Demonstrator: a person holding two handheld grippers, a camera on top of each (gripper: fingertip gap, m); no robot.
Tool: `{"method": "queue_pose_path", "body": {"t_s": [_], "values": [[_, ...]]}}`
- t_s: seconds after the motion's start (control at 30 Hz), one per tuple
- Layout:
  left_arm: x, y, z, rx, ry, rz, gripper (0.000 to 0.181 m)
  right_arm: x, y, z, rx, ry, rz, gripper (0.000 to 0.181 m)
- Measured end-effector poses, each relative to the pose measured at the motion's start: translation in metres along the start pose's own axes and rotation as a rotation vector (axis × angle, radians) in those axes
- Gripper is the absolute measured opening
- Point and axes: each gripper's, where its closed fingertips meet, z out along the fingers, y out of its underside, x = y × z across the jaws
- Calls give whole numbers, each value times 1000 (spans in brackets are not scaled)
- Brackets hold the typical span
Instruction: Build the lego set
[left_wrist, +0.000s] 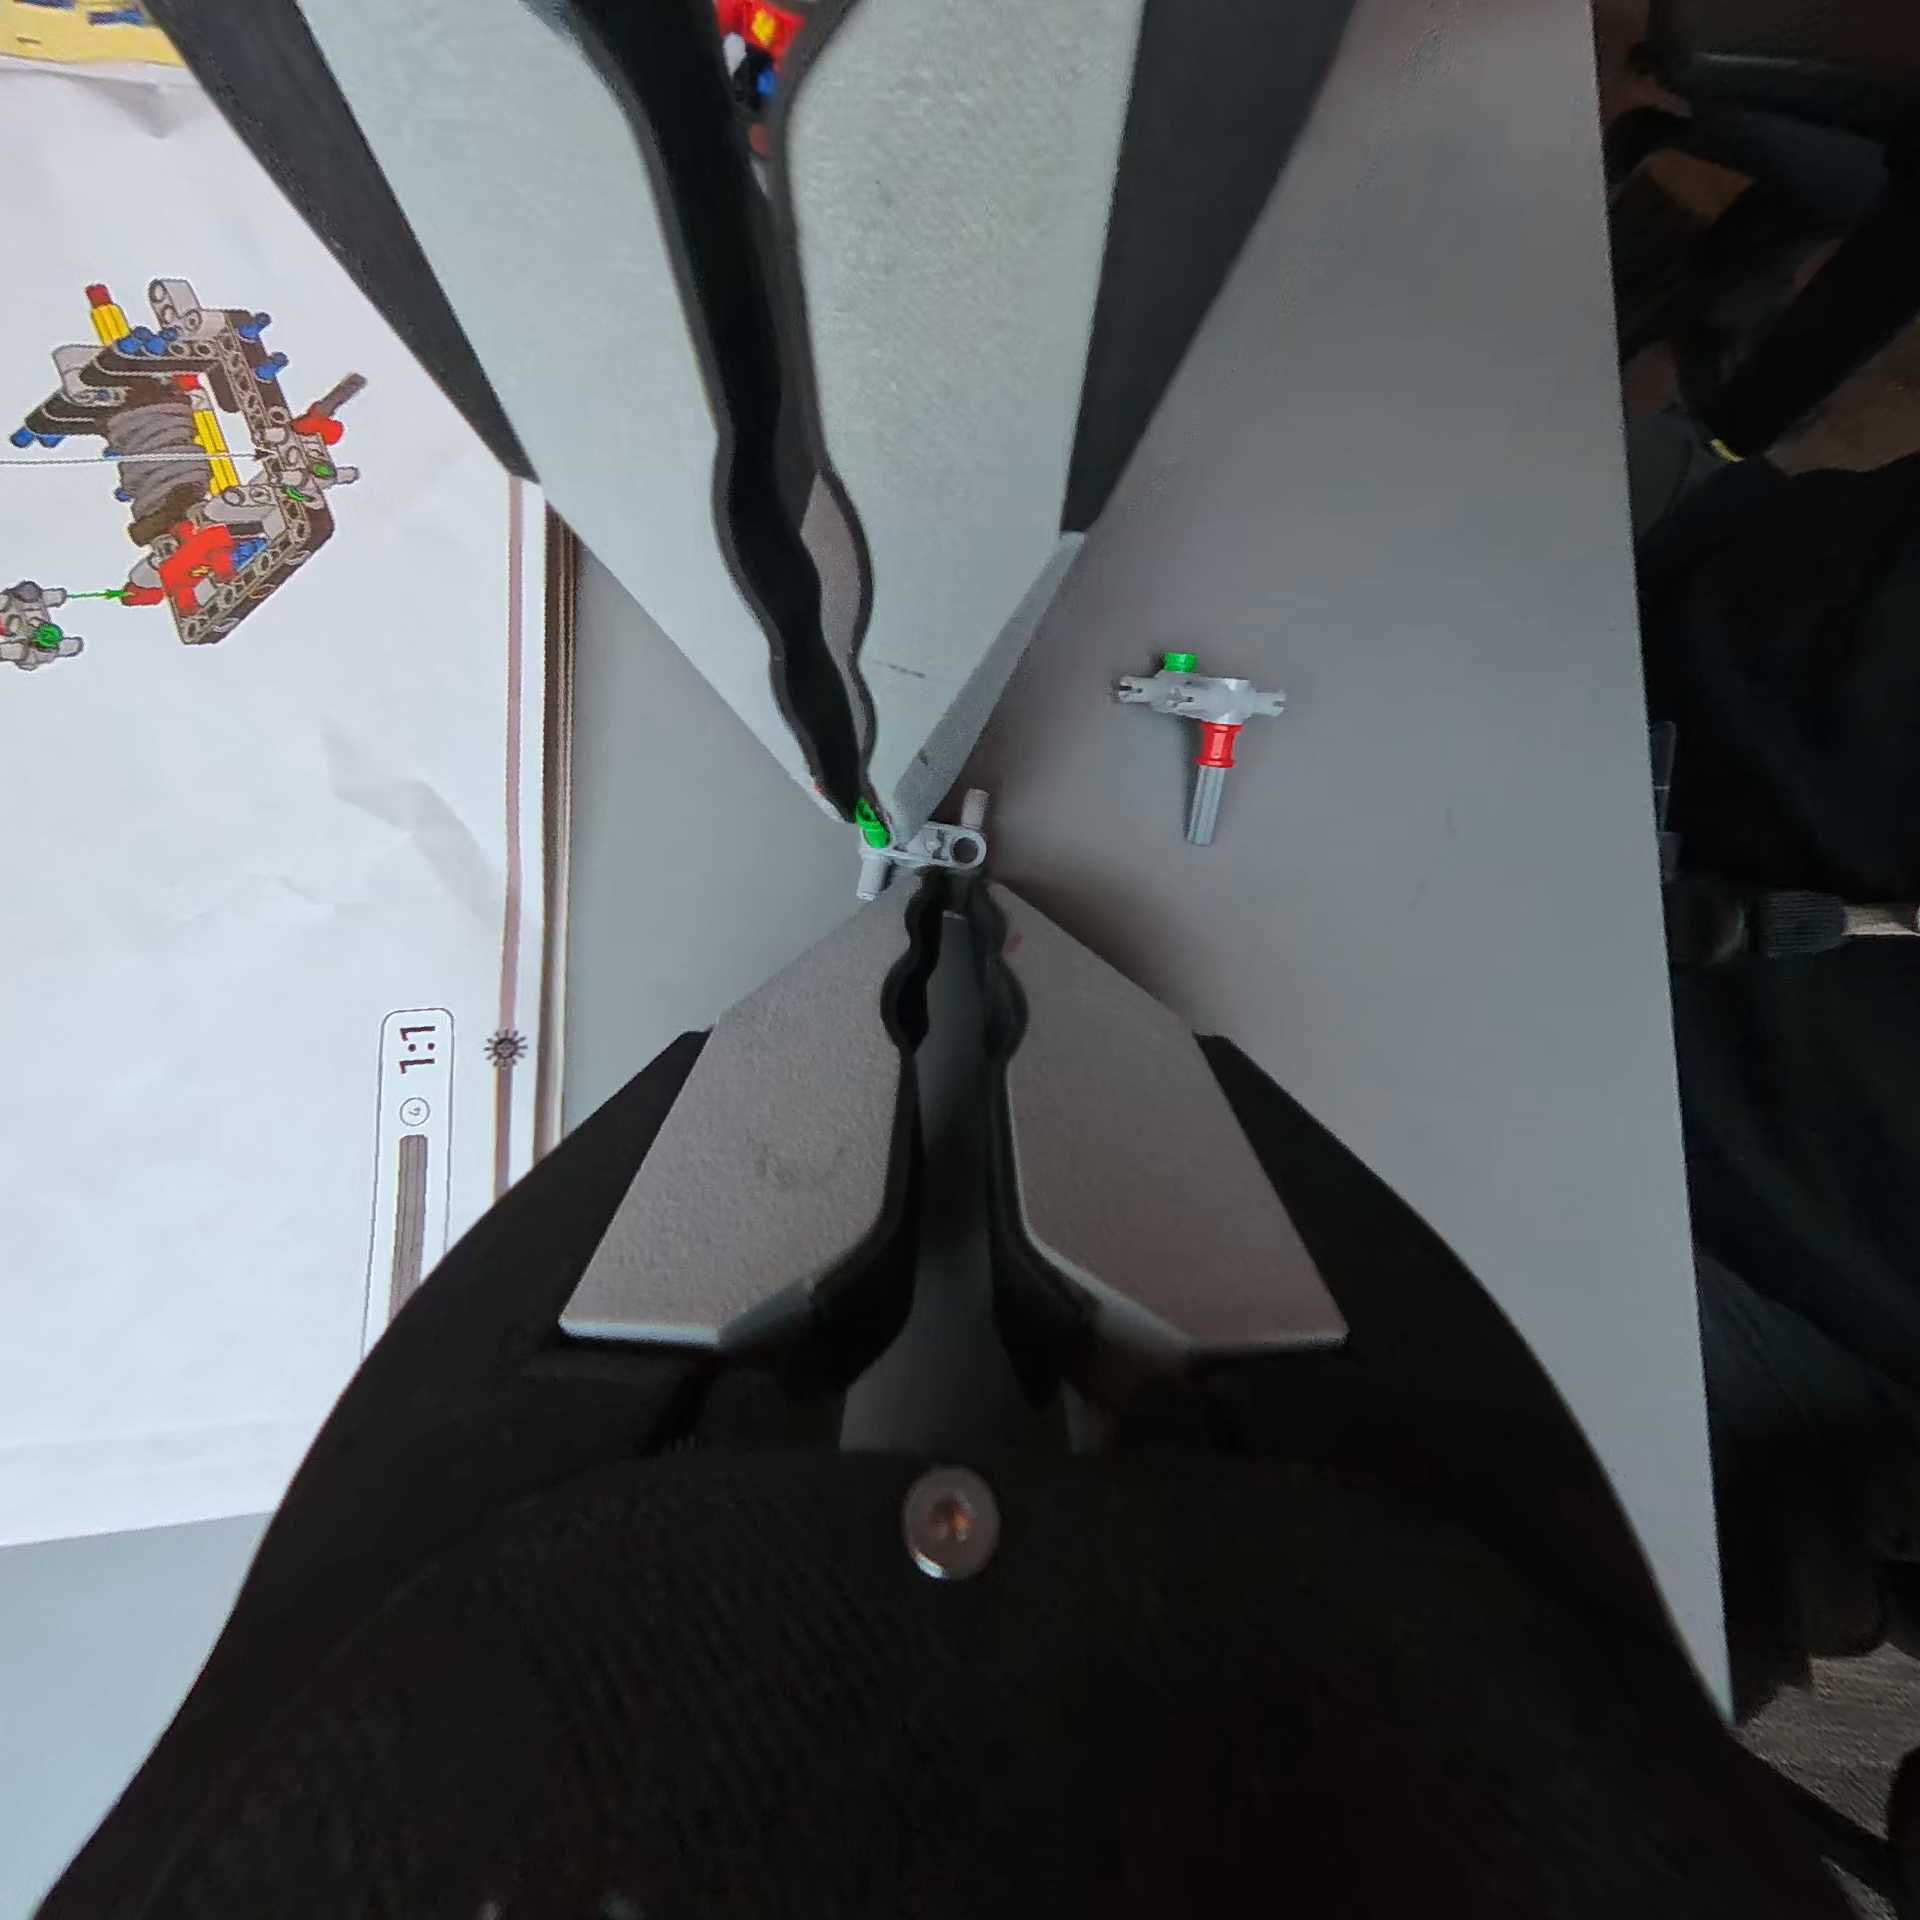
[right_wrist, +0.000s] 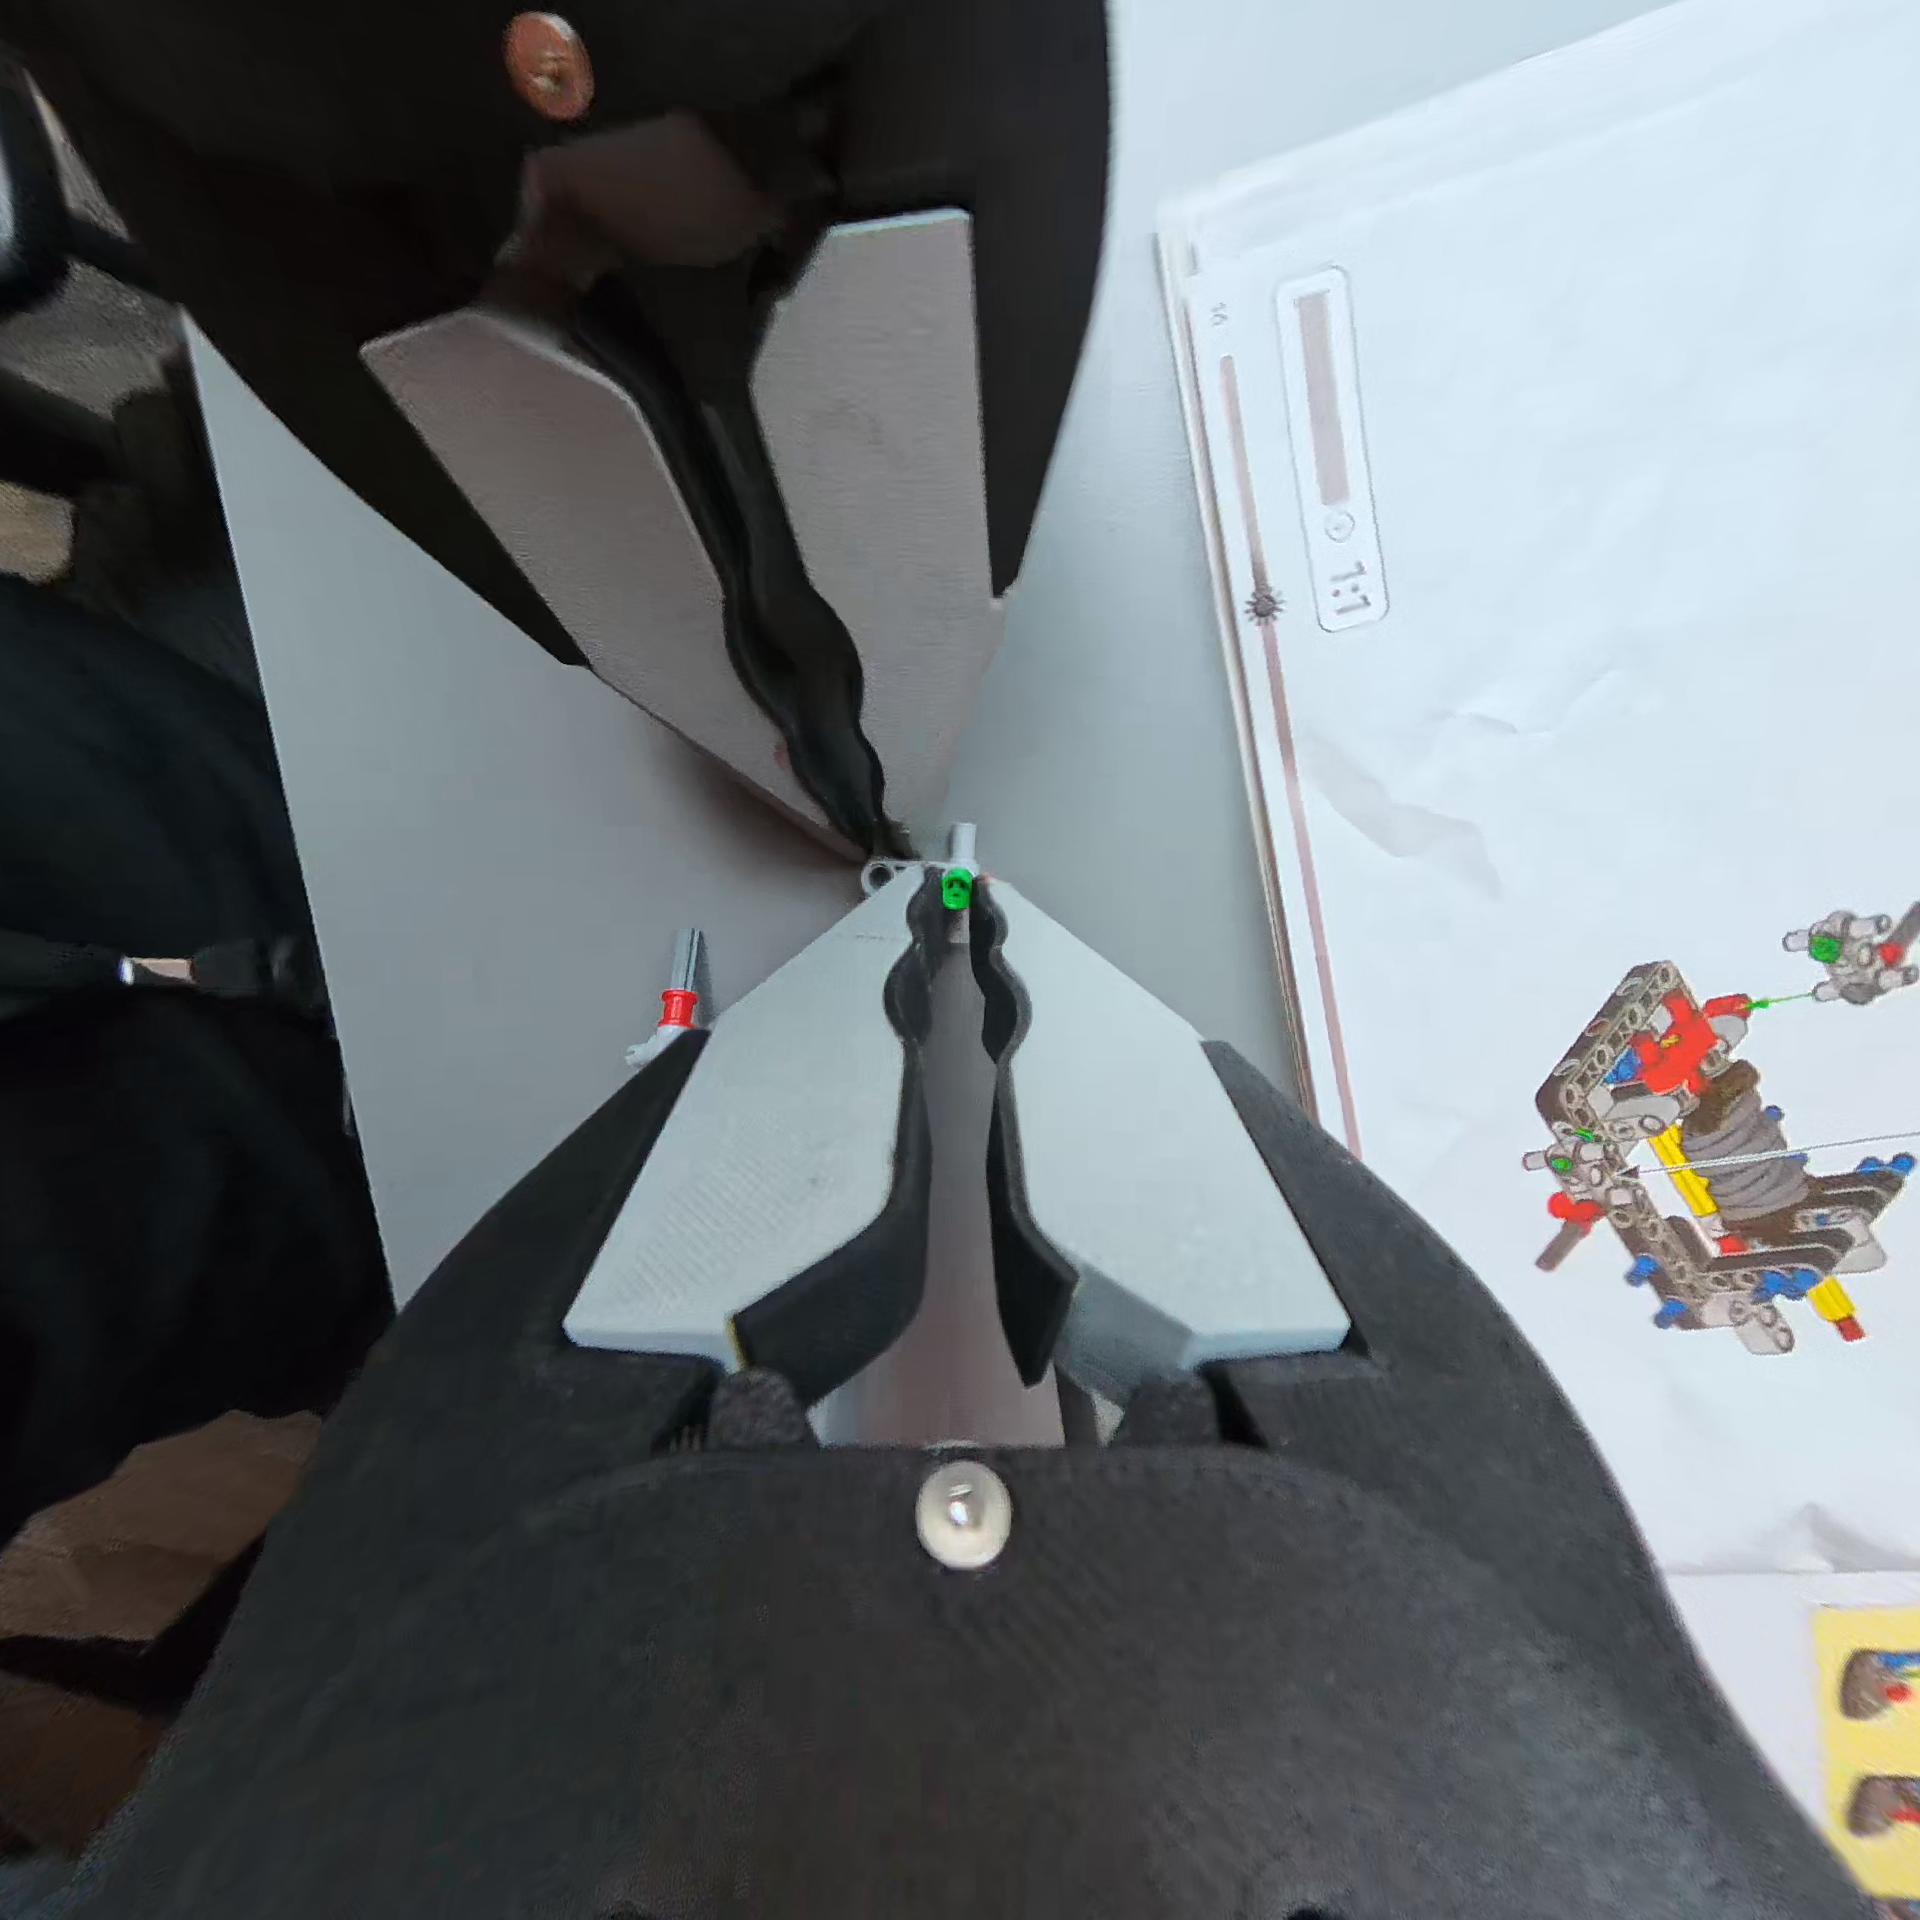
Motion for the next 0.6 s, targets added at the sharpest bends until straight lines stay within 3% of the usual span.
{"method": "queue_pose_path", "body": {"t_s": [0.03,0.33,0.6], "values": [[-1,0,0,0,-11,4,3,1,2,0,8,-7,18,3],[-4,-3,1,-2,-94,60,19,-3,5,-6,87,20,67,3],[-7,-4,3,2,-101,40,9,4,9,-6,43,26,136,3]]}}
